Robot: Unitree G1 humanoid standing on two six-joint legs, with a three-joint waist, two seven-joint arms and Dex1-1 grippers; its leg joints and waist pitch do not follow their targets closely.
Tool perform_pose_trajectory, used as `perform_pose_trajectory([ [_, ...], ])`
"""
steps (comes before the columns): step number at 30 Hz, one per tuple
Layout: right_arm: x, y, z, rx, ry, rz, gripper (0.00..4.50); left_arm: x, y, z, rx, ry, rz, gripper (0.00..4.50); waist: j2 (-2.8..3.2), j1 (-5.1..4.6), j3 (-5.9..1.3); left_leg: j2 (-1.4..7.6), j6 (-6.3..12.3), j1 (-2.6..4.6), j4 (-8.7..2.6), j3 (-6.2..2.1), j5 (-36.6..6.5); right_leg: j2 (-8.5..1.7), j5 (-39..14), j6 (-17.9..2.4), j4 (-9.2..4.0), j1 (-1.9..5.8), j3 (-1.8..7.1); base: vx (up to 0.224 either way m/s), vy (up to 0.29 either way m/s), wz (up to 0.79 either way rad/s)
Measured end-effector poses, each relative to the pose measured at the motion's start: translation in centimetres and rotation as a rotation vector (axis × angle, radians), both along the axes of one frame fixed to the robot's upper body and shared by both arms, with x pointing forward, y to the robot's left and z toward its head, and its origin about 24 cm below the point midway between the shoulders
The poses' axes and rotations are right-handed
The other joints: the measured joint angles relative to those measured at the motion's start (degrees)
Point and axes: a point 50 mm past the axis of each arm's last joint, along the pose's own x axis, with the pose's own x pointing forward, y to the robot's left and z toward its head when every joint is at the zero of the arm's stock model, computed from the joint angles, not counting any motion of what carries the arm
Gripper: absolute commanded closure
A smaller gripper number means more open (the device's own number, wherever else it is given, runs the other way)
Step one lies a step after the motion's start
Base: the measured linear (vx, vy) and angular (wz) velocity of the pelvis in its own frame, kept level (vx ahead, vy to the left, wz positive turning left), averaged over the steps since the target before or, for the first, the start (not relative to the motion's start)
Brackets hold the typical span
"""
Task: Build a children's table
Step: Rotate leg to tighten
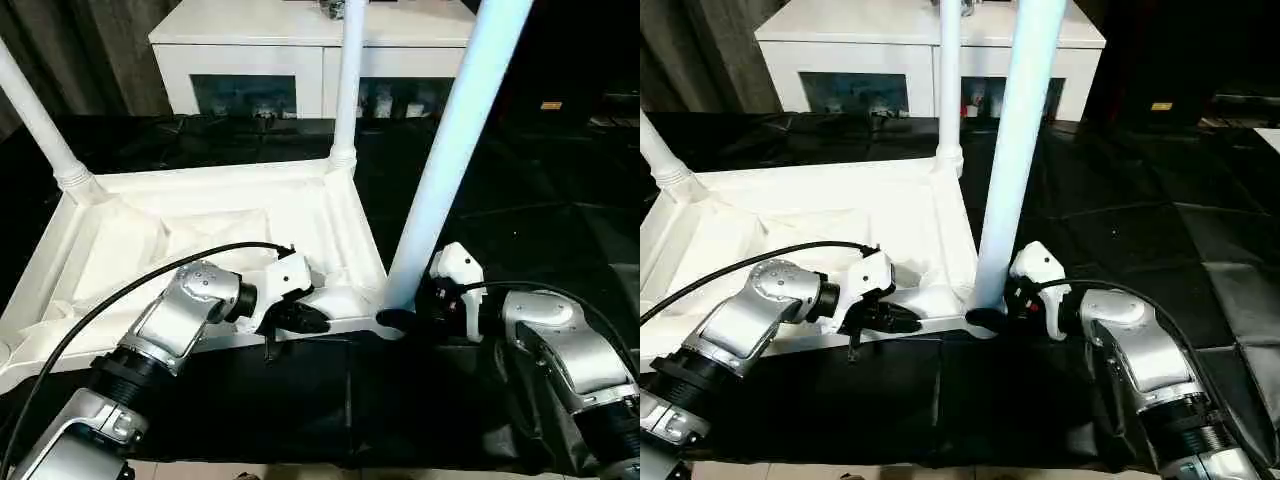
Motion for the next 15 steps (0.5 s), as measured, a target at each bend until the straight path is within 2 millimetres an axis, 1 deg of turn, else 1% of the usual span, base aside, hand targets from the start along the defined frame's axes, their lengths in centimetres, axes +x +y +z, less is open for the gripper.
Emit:
perform_pose_trajectory([
  [7, 0.1, 0.0, -0.2, 0.007, 0.001, -0.016, 1.94, 0.0, 0.0, 0.0, 0.000, -0.002, 0.007, 4.50, 0.00, -0.04, 0.00, 0.00, 0.00, 0.06, 0.02, 0.00, 0.0, 0.00, 0.0, 0.0, 0.02, 0.06, 0.00, 0.000, 0.000, 0.00],
  [9, 0.7, 0.5, -0.8, 0.036, -0.004, -0.120, 1.94, 0.4, -0.3, -0.3, -0.011, -0.020, 0.067, 4.50, -0.07, -0.18, -0.07, 0.01, -0.01, 0.24, 0.06, -0.01, 0.0, 0.00, 0.0, 0.0, 0.06, 0.22, 0.00, 0.000, 0.000, 0.00],
  [11, 1.2, 0.8, -1.1, 0.051, -0.012, -0.212, 1.94, 0.8, -0.7, -0.5, -0.016, -0.039, 0.123, 4.50, -0.01, -0.40, -0.12, -0.01, -0.02, 0.31, 0.10, -0.01, 0.0, -0.01, 0.1, -0.1, 0.04, 0.31, 0.02, 0.000, 0.000, 0.00],
  [12, 1.6, 1.1, -1.3, 0.068, -0.011, -0.280, 1.94, 1.2, -1.2, -0.6, -0.022, -0.052, 0.166, 4.50, -0.02, -0.41, -0.12, -0.01, -0.02, 0.34, 0.15, -0.01, 0.0, -0.02, 0.1, -0.1, 0.02, 0.33, 0.03, 0.000, 0.000, 0.00],
  [13, 2.3, 1.3, -1.6, 0.089, -0.010, -0.401, 1.94, 1.7, -1.9, -0.8, -0.030, -0.066, 0.227, 4.50, -0.08, -0.56, -0.13, -0.02, -0.02, 0.35, 0.18, -0.01, 0.0, -0.02, 0.1, -0.1, -0.02, 0.36, 0.03, -0.065, 0.009, -0.02],
  [15, 3.0, 1.7, -1.8, 0.096, -0.014, -0.532, 1.95, 2.1, -2.9, -1.0, -0.031, -0.084, 0.285, 4.50, -0.06, -0.94, -0.14, -0.08, -0.02, 0.34, 0.19, -0.01, 0.0, -0.08, 0.0, 0.1, -0.10, 0.33, 0.04, 0.000, 0.000, 0.00],
])
